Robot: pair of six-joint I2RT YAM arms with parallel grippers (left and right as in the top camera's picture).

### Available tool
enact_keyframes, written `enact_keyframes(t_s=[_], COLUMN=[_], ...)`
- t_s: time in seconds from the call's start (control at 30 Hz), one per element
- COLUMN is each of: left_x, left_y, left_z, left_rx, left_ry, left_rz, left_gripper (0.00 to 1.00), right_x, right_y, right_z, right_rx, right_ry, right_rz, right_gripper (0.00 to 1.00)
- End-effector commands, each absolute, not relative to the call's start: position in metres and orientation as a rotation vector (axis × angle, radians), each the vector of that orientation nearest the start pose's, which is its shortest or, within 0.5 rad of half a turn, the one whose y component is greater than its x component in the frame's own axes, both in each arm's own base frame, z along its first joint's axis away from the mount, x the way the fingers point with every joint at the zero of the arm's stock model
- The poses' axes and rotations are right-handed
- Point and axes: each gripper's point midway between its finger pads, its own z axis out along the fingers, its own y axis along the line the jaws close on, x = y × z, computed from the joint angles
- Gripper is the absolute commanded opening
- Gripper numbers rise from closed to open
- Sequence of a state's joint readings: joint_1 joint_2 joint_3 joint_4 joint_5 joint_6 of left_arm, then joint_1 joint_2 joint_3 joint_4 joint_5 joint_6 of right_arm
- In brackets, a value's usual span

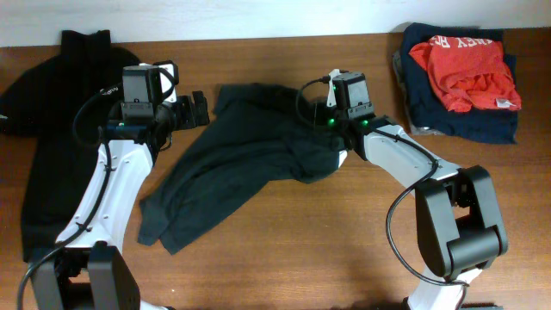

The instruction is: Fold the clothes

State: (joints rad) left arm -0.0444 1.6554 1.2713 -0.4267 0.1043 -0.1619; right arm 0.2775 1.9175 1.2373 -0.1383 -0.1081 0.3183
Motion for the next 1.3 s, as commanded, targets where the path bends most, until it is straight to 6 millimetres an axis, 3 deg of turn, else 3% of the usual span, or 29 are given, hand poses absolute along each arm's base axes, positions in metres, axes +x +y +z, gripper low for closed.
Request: enact_keyframes(t_s=[0.0,0.1,0.17,0.23,0.33,0.43,0.67,0.73,0.77,0.83,1.0,1.13,1.27], left_x=[0.459,0.458,0.456,0.455,0.452,0.446,0.408,0.396,0.392,0.375,0.335,0.316,0.305], left_y=[-0.041,-0.042,-0.045,-0.044,-0.044,-0.045,-0.049,-0.056,-0.058,-0.063,-0.062,-0.06,-0.048], left_z=[0.159,0.159,0.158,0.157,0.155,0.153,0.153,0.151,0.15,0.143,0.129,0.121,0.105], left_rx=[-0.088,-0.084,-0.079,-0.08,-0.081,-0.052,0.136,0.227,0.252,0.326,0.473,0.516,0.511], left_ry=[2.397,2.404,2.41,2.417,2.431,2.456,2.558,2.587,2.595,2.652,2.793,2.869,2.935], left_rz=[-0.237,-0.249,-0.263,-0.263,-0.262,-0.259,-0.246,-0.279,-0.292,-0.337,-0.35,-0.357,-0.269], left_gripper=[0.99,0.99,0.99,0.99,0.99,0.99,0.99,0.98,0.98,0.98,0.91,0.77,0.76], right_x=[0.48,0.464,0.444,0.425,0.401,0.389,0.363,0.362,0.361,0.361,0.368,0.372,0.373], right_y=[0.135,0.106,0.075,0.049,0.01,-0.014,-0.056,-0.063,-0.064,-0.069,-0.07,-0.07,-0.065], right_z=[0.101,0.146,0.192,0.221,0.246,0.244,0.199,0.193,0.191,0.19,0.193,0.195,0.195], right_rx=[0.071,0.136,0.212,0.275,0.365,0.437,0.57,0.575,0.581,0.591,0.567,0.56,0.547], right_ry=[2.448,2.474,2.493,2.506,2.509,2.532,2.719,2.744,2.746,2.746,2.719,2.701,2.701], right_rz=[0.379,0.35,0.315,0.281,0.233,0.201,0.134,0.13,0.129,0.124,0.122,0.13,0.166], right_gripper=[0.04,0.04,0.04,0.04,0.04,0.04,0.06,0.12,0.15,0.31,0.42,0.44,0.45])
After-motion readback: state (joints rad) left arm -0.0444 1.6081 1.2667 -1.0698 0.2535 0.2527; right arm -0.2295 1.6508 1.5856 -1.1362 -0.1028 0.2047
